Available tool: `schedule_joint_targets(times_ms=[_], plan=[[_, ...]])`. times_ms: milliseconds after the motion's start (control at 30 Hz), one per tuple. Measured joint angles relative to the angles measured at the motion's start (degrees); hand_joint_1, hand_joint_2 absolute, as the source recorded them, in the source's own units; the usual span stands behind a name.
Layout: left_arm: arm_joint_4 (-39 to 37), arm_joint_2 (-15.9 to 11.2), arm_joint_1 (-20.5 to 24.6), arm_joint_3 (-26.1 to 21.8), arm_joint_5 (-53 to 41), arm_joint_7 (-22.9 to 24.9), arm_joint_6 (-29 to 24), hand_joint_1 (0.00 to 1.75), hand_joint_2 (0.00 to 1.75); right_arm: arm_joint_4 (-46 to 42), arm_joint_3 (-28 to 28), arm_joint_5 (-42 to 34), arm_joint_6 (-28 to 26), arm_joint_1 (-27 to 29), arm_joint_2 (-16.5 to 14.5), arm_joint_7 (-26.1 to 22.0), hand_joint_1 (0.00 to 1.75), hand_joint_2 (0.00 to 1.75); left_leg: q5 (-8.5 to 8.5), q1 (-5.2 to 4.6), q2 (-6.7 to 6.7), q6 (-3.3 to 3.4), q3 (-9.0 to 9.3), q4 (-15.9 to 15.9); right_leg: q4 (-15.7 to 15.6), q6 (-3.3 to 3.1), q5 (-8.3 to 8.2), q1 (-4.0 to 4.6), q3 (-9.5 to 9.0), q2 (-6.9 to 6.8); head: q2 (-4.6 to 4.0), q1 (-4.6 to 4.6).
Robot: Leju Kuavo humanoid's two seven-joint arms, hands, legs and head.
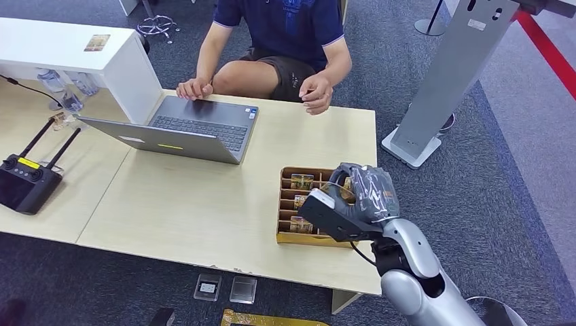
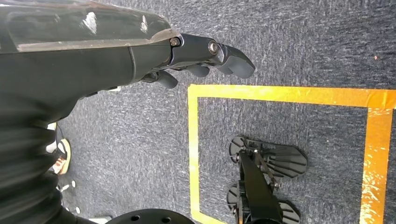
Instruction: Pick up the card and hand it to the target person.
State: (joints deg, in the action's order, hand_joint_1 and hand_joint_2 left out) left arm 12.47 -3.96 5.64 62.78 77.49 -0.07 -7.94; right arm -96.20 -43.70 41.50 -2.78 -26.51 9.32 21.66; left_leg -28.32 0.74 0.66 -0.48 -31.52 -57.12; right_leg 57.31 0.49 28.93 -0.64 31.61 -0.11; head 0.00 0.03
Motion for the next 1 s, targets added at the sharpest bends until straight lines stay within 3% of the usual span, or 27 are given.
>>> schedule_joint_targets(times_ms=[267,500,800,933,1000], plan=[[0.0,0.0,0.7,0.3,-1.9,0.5,0.3,0.00,1.75,5.0,-0.3,-6.2,-2.7,-10.0,-1.2,-3.1,1.75,1.75,0.03,0.00,0.03,0.00,-0.08,0.0,0.0,-0.01,-0.01,0.00,0.01,-0.04,0.00,0.05],[0.0,0.1,2.5,1.4,-2.6,1.5,0.3,0.00,1.75,28.0,-1.7,-7.2,-8.0,-21.8,-6.9,-8.9,1.75,1.75,0.13,0.01,0.15,-0.02,-0.15,0.0,0.1,-0.03,-0.04,0.01,0.06,-0.16,0.00,-0.04],[0.0,0.3,2.4,1.6,-1.4,1.8,-0.9,0.00,1.75,51.1,-3.6,-5.7,-11.1,-26.1,-13.7,-11.9,1.75,1.75,0.13,0.02,0.17,-0.03,-0.24,0.0,0.1,-0.03,-0.02,0.01,0.16,-0.19,0.00,-0.06],[0.0,0.3,2.1,1.6,-1.1,2.0,-0.8,0.00,1.75,56.5,-4.2,-5.3,-11.8,-26.6,-15.2,-12.1,0.00,1.75,0.14,0.02,0.17,-0.03,-0.23,0.0,0.1,-0.03,-0.02,0.01,0.17,-0.18,0.00,0.00],[0.0,0.3,2.0,1.6,-1.1,2.0,-0.5,0.00,1.75,58.5,-4.5,-5.0,-11.9,-26.8,-15.8,-12.2,0.00,1.75,0.14,0.02,0.16,-0.03,-0.23,0.0,0.1,-0.03,-0.03,0.01,0.18,-0.17,0.00,0.00]])
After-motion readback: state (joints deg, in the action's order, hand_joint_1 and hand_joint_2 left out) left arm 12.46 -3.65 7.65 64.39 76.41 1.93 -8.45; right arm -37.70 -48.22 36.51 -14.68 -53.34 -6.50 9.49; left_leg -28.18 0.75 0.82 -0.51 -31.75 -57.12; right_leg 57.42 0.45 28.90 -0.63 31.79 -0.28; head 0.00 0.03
